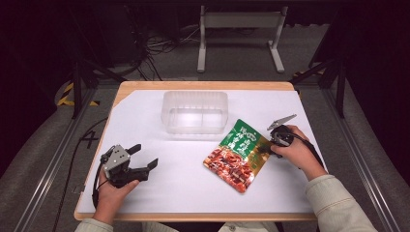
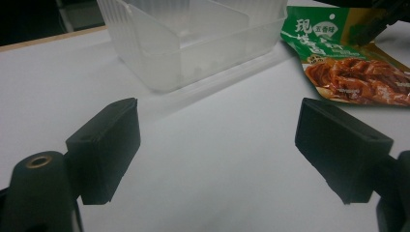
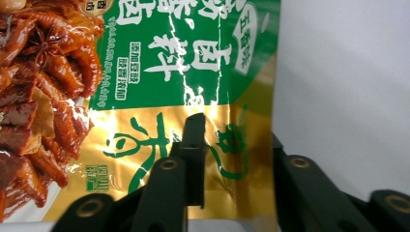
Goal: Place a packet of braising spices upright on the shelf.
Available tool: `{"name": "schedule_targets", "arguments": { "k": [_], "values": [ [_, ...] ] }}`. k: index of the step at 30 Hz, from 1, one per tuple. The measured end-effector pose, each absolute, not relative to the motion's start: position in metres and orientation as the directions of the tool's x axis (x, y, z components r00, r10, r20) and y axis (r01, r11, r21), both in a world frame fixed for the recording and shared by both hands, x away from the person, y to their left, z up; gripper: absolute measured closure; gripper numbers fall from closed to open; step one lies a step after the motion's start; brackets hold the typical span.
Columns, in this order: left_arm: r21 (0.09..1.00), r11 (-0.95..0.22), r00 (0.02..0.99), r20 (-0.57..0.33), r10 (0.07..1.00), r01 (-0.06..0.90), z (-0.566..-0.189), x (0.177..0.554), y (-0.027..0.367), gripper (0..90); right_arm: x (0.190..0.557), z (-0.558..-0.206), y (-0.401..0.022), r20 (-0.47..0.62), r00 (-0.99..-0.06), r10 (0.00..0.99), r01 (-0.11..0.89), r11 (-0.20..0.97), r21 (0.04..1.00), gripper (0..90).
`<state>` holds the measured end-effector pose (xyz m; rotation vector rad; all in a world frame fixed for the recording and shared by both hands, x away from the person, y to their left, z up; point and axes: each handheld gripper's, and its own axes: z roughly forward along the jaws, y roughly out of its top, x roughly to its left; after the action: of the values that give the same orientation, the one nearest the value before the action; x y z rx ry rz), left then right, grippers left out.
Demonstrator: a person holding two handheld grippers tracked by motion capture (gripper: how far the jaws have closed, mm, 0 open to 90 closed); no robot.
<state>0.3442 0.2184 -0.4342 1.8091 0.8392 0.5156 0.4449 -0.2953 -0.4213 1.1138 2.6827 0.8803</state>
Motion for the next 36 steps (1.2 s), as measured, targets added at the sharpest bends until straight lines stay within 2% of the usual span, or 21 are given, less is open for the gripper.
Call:
{"name": "schedule_targets", "arguments": {
  "k": [4,6,10,18,24,36],
  "values": [
    [0.925,-0.231,0.665,-0.031,0.747,0.302,-0.434,0.344,0.219,17.0,0.444,-0.421,-0.296,0.090,-0.718,0.690,0.613,0.566,0.552,87.7],
    [0.924,-0.226,0.664,-0.038,0.747,0.308,-0.434,0.344,0.219,17.0,0.444,-0.421,-0.297,0.091,-0.719,0.689,0.611,0.564,0.555,89.6],
    [0.925,-0.225,0.663,-0.036,0.748,0.305,-0.434,0.344,0.219,17.0,0.444,-0.417,-0.298,0.114,-0.708,0.697,0.627,0.545,0.557,90.0],
    [0.927,-0.220,0.661,-0.038,0.750,0.303,-0.434,0.344,0.219,17.0,0.437,-0.399,-0.309,0.229,-0.664,0.712,0.676,0.441,0.591,90.0],
    [0.928,-0.217,0.659,-0.039,0.751,0.302,-0.434,0.344,0.219,17.0,0.430,-0.387,-0.310,0.231,-0.669,0.707,0.666,0.431,0.610,90.0],
    [0.929,-0.219,0.660,-0.036,0.750,0.299,-0.433,0.344,0.219,17.0,0.401,-0.330,-0.303,0.264,-0.727,0.634,0.604,0.406,0.686,90.0]
  ]
}}
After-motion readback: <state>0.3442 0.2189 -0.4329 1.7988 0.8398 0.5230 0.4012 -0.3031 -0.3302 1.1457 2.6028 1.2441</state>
